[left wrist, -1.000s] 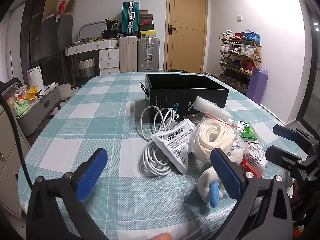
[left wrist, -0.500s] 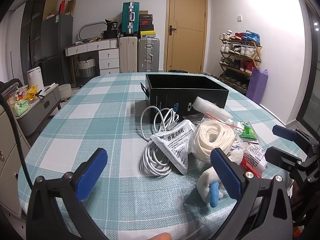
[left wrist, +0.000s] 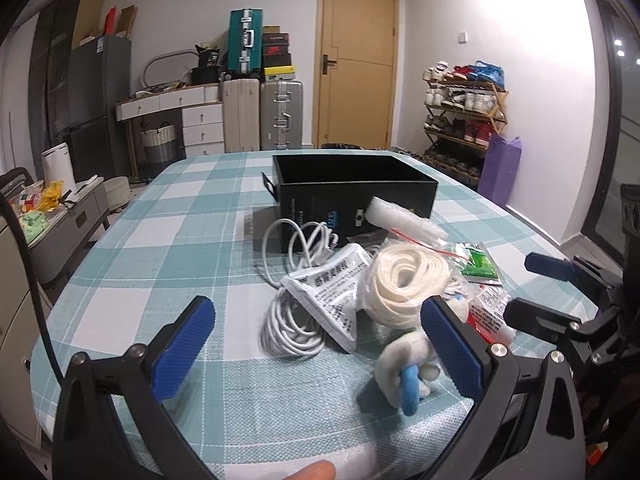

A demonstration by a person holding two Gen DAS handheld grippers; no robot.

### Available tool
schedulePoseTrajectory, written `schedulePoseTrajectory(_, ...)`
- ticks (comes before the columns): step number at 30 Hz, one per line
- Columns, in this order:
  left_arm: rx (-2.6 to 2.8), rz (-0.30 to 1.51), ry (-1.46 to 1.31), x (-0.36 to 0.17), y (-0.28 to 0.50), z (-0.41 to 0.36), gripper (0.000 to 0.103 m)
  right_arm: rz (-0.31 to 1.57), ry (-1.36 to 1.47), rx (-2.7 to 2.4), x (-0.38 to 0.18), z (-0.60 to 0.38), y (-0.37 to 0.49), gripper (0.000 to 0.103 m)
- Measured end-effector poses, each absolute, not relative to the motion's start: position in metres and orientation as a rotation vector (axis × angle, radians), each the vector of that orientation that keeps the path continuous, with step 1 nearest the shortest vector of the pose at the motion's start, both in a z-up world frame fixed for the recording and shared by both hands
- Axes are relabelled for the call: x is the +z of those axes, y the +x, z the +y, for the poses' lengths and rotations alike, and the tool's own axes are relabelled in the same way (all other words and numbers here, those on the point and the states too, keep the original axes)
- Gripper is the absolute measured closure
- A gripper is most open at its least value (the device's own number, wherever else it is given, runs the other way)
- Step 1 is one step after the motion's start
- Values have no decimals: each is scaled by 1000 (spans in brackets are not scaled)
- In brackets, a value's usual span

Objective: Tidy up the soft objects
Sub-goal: 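Close the left gripper on the white plush toy while the right gripper closes on the red-edged packet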

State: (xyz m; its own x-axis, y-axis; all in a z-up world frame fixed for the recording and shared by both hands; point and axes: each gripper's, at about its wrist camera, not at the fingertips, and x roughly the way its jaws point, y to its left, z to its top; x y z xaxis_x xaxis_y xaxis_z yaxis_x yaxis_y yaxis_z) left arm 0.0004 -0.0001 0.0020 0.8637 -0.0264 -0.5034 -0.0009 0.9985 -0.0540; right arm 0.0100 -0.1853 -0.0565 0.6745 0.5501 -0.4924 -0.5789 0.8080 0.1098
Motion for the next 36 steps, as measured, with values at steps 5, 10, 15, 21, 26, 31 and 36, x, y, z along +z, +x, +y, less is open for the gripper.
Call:
schedulePoseTrajectory(5,-48,513,-38,2,-1,-6,0,541,-67,632,-57,-186,9,1)
schedulePoseTrajectory(10,-56,518,-19,2,-2,-10,0,560,-68,625,-61,-187,10,1)
schedulePoseTrajectory(15,-58,520,-15,1,-2,-10,0,563,-72,626,-62,-188,7,1)
schedulePoseTrajectory(21,-92,518,21,-1,-6,-18,0,582,-112,627,-67,-182,7,1)
schedulePoseTrajectory(26,-131,517,66,-4,-9,-28,0,587,-110,618,-68,-184,8,1)
schedulePoseTrajectory(31,-166,526,86,-5,-11,-34,4,590,-105,608,-69,-186,10,1)
schedulePoseTrajectory(36,-197,548,101,-9,-11,-40,22,587,-108,602,-69,-186,9,1)
